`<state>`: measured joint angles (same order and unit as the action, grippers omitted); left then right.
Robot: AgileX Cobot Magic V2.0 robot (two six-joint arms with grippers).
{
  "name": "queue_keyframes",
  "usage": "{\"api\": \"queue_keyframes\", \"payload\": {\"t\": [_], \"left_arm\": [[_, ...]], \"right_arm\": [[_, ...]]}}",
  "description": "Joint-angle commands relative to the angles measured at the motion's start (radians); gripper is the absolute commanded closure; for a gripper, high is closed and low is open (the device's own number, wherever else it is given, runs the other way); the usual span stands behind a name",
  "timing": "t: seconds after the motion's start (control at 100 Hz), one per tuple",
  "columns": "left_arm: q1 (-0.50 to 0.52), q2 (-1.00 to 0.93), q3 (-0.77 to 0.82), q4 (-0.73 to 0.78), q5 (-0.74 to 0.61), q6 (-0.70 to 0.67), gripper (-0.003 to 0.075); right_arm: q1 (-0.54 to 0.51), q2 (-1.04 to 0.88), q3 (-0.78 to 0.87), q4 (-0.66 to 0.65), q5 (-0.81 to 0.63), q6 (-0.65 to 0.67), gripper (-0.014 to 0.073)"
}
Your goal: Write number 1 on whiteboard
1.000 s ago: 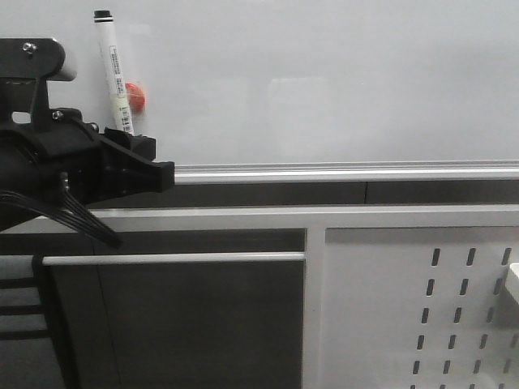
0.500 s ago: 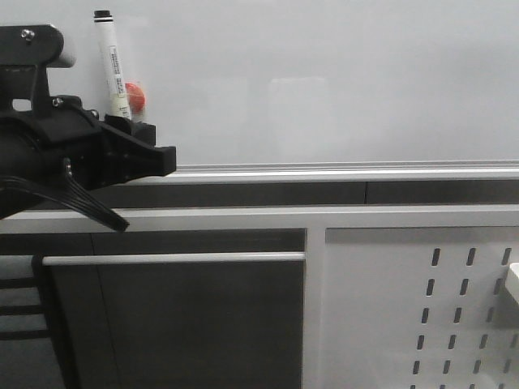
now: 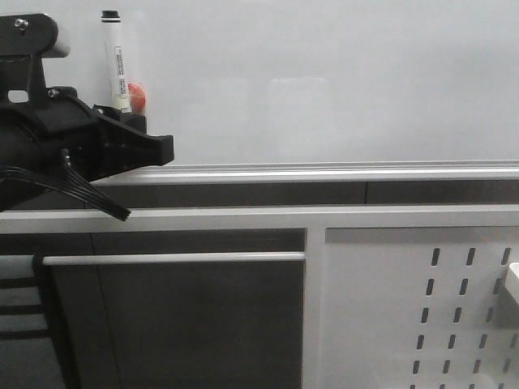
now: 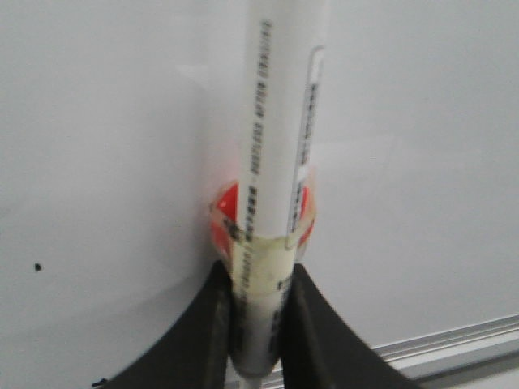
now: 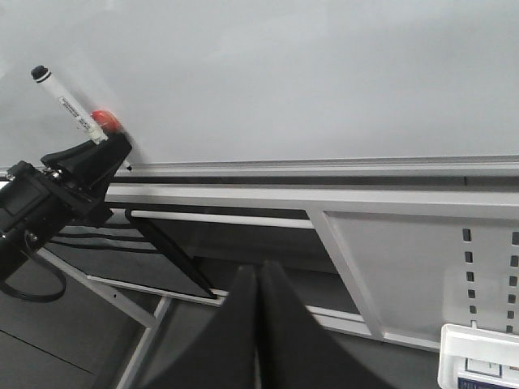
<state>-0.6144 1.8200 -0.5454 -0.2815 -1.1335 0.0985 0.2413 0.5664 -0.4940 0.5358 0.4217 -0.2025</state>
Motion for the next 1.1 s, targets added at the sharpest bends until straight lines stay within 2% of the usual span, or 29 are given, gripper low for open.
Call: {"api": "queue_keyframes", "payload": {"t": [0.0,0.15,0.39,0.63,0.87,0.96,1.09], "left_arm": [[-0.002,-0.05,0.002,-0.008,-0.217,-0.004,0.0741],[-0.002,-0.068,0.039,0.025,-0.217,-0.004,0.0741],[-0.002,-0.141,0.08,0.265,-0.217,-0.004,0.0742],[-0.002,-0.209,0.108,0.437,-0.217,-0.052,0.0742],[-0.002,-0.229,0.112,0.641,-0.217,-0.192,0.0741],[-0.002,-0.229,0.112,0.701,-0.217,-0.261,0.0741],[-0.002,-0.229,0.112,0.772,-0.217,-0.277,0.0741]], "right_arm": [[0.002,0.009,-0.032,0.013,-0.066,-0.009,0.0662],[0.002,0.009,-0.032,0.009,-0.066,-0.009,0.0662],[0.002,0.009,-0.032,0.007,-0.055,-0.009,0.0662],[0.016,0.009,-0.034,0.007,0.009,-0.034,0.0662],[0.124,0.009,-0.073,0.025,0.025,-0.179,0.0662],[0.179,0.021,-0.077,0.036,0.005,-0.18,0.0662],[0.257,0.058,-0.077,0.036,-0.017,-0.183,0.065]]}}
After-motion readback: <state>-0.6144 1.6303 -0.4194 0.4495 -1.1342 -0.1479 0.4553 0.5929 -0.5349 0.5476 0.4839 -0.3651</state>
